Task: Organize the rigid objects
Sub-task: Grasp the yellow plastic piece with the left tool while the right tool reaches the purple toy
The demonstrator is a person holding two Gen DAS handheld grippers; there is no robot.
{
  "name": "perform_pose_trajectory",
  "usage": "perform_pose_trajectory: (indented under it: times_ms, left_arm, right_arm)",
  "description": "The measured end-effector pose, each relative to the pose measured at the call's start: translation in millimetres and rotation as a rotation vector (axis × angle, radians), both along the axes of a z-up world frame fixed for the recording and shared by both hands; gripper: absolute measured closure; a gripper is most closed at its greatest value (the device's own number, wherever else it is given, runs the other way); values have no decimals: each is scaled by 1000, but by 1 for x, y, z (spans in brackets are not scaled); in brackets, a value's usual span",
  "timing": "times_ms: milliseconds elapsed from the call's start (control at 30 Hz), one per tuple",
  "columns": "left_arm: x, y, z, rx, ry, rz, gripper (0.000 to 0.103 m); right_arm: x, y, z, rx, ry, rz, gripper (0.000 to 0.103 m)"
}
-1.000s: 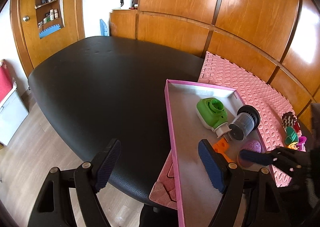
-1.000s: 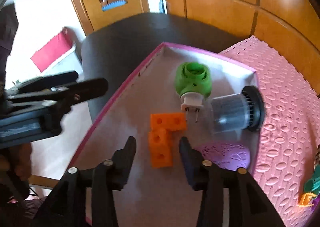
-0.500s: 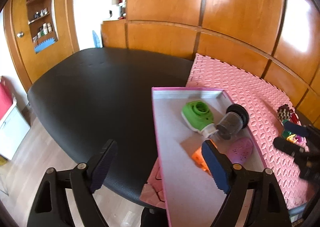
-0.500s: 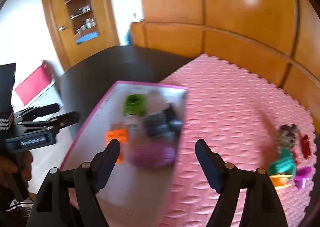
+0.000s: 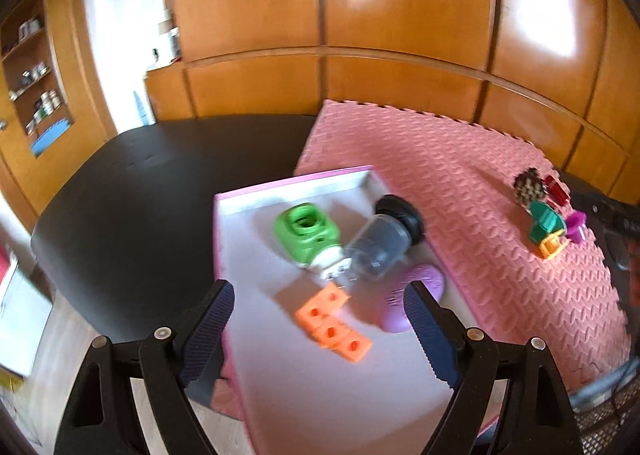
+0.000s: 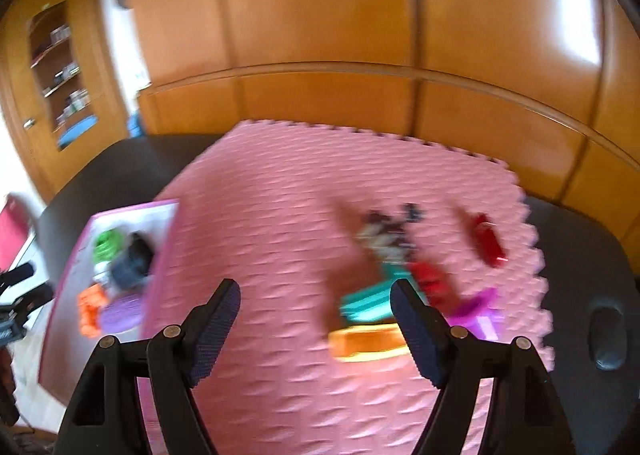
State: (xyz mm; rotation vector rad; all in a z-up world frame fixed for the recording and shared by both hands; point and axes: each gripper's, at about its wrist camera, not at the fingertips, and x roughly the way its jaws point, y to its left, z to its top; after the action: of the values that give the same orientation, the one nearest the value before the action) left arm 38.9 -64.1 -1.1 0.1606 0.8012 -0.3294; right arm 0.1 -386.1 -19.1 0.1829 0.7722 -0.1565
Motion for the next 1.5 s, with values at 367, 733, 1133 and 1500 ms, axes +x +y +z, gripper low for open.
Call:
perform_pose_trajectory:
  times_ms: [367, 733, 1133, 1500]
  left_arm:
    - [-5, -79, 6, 35, 28, -175, 13]
    - [-21, -177, -9, 54, 95, -396, 14]
    - [-19, -261, -39, 47, 174, -518, 17]
    - [-14, -305, -68, -33, 278, -628, 19]
  right_arm:
    - [-41, -123, -40, 178, 18, -388, 30]
    - [-51, -140, -46, 224, 53, -503, 30]
    - [-59, -152, -47, 296, 34, -547, 30]
    - [-58, -157, -46, 346, 17, -531, 30]
